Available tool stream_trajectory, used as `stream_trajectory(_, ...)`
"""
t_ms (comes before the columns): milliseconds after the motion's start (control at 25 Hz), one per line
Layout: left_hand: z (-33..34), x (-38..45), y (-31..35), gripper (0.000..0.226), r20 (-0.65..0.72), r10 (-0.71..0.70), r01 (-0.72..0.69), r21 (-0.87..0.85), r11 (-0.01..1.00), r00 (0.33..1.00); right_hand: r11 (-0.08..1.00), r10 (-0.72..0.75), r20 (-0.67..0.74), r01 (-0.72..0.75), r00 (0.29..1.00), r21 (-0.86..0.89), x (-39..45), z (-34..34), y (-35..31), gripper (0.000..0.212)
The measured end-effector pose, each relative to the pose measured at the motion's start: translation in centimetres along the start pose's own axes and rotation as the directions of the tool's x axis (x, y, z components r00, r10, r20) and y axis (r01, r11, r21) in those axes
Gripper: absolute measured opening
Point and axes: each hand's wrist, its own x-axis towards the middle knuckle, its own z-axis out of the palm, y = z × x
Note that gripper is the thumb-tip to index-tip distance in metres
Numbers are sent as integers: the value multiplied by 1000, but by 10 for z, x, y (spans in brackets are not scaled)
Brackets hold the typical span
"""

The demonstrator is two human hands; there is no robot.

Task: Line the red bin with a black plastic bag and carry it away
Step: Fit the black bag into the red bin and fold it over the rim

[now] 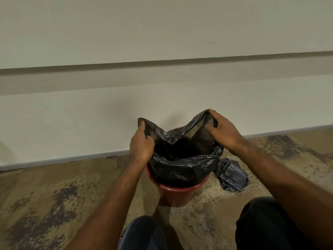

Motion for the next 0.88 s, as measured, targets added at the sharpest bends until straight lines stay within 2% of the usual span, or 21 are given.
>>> stream_trajectory(120, 12, -1, -21, 69, 46, -22, 20, 34, 999, 999, 992, 55, 139, -38, 989, -116, 9, 9, 16, 77)
stream_trajectory(240, 25, -2, -43, 70, 79, -55, 51, 55, 997, 995, 986, 120, 225, -91, 967, -137, 14, 20, 36, 83)
stream_trajectory(400, 44, -3, -69, 73, 102, -111, 98, 124, 987, 989, 984, 164, 269, -140, 949, -106, 17, 38, 59, 85)
stream_trajectory(560, 60, -8, -88, 75, 109, -114, 101, 116, 988, 987, 981, 188, 289, -168, 939, -93, 14, 55, 80, 85)
stream_trajectory(640, 66, -10, -96, 73, 118, -113, 99, 120, 988, 986, 980, 200, 302, -195, 932, -50, 8, 64, 93, 82)
stream_trajectory(760, 69, -13, -108, 70, 133, -116, 102, 108, 989, 984, 978, 189, 344, -209, 920, 23, 0, 76, 116, 65)
stream_trajectory(880, 68, -18, -120, 54, 145, -104, 95, 67, 993, 984, 963, 220, 331, -259, 917, 78, -3, 80, 134, 59)
